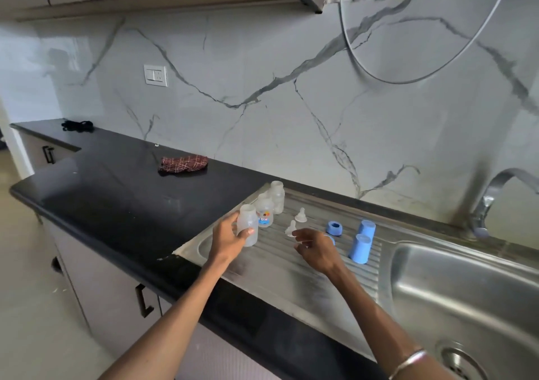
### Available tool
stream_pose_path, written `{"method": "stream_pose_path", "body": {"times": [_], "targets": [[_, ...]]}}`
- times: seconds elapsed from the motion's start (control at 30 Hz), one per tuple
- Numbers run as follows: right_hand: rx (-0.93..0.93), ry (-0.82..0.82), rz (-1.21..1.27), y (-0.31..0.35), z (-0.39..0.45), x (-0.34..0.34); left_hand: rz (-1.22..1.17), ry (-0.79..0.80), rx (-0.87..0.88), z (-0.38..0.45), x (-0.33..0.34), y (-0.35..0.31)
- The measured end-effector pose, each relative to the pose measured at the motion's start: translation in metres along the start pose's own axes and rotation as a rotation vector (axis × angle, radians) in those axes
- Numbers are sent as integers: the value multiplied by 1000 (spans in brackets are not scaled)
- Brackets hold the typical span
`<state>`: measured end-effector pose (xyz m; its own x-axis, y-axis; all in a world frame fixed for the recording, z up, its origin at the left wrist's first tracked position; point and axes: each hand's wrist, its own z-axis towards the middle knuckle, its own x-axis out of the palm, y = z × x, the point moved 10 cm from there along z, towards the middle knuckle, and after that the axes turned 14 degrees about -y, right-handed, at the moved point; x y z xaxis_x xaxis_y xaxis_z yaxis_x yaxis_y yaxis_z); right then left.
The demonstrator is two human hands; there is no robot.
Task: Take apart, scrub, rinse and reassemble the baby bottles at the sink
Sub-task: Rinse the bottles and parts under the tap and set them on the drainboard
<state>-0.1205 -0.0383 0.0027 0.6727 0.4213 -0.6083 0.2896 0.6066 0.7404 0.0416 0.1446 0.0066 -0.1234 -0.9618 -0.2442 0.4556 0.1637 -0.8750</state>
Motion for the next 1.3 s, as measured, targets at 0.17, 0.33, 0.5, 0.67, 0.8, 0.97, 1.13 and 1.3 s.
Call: {"method": "stream_pose_path", "body": {"times": [0.17,0.33,0.5,0.67,0.8,0.97,1.13,1.3], "targets": [[-16,-13,-12,-7,-4,-16,62,33,-36,0,4,13],[-49,-55,-36,-18,-8,-56,143,-247,145,-25,-26,-35],[60,-118,-67,-61,-25,-127,14,-258,484,-70,9,-116],[109,-122,-130,-113,-49,-199,-95,73,454,-118,114,-162],[177,-130,-209,-159,-73,-252,-140,317,421,-174,200,-193],[237,7,-339,-216,-103,-286,-53,601,488,-242,297,-222],[282,334,-502,-265,-127,-281,105,858,543,-290,373,-229],[353,573,-602,-311,-140,-264,192,1007,524,-319,415,-224]]}}
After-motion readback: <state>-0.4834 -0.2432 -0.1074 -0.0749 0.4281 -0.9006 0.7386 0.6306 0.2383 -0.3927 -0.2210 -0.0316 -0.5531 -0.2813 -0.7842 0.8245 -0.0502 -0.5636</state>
